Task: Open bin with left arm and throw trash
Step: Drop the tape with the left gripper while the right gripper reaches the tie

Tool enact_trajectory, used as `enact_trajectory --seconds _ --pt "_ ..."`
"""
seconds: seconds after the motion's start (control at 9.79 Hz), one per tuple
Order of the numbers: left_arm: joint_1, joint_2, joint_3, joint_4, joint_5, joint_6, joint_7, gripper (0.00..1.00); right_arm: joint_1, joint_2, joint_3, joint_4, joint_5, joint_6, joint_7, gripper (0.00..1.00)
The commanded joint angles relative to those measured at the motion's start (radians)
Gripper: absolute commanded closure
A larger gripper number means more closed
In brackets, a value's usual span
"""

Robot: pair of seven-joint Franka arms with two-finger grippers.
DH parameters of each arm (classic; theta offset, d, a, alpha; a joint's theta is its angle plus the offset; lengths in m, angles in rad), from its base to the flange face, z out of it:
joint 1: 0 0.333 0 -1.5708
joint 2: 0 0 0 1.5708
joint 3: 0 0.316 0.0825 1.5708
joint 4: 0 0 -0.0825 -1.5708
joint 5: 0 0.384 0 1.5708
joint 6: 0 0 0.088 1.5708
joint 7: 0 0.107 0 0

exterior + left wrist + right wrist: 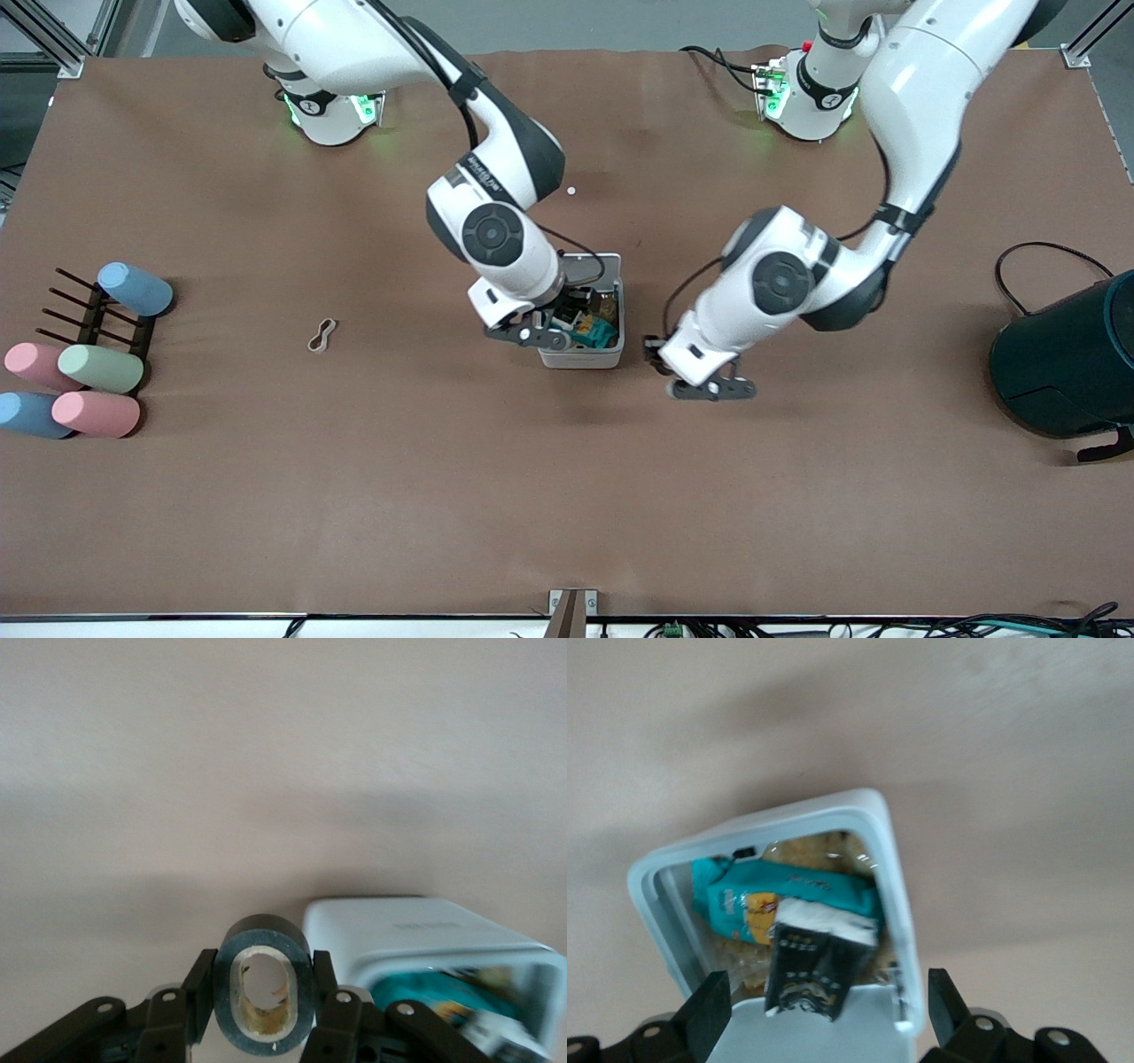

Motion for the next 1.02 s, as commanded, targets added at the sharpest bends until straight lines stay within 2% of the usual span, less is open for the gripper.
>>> enact_trajectory --seconds 0.0,0.31,0.51,0.61,0.72,0.82,0.92 --pt "-0.043 -0.003 0.005 0.032 0.034 -0.032 -0.12 1.0 -0.116 -0.135 0.006 -0.041 0.014 -0.152 -0.033 0.06" --pt "-0.099 0.011 0.008 0.033 0.068 -0.032 -0.224 0.96 -0.365 -0.299 0.002 -0.254 0.0 -0.165 -0.158 0.03" --pt "-0.115 0.024 0.008 0.033 0.111 -0.032 -0.283 0.9 -0.468 -0.309 0.002 -0.36 -0.047 -0.156 -0.176 0.01" --pt "-0.129 0.027 0.009 0.033 0.116 -0.032 -0.299 0.88 -0.491 -0.309 0.0 -0.45 -0.081 -0.095 -0.176 0.01" --pt "-0.133 0.034 0.009 0.033 0.114 -0.032 -0.3 0.86 -0.523 -0.313 0.0 -0.549 -0.089 0.035 -0.177 0.01" --pt "-0.135 0.035 0.009 0.033 0.114 -0.032 -0.304 0.81 -0.53 -0.309 0.0 -0.644 -0.13 0.165 -0.179 0.01" --pt "-0.146 0.037 0.009 0.033 0.116 -0.031 -0.319 0.8 -0.557 -0.307 0.002 -0.729 -0.174 0.28 -0.189 0.01"
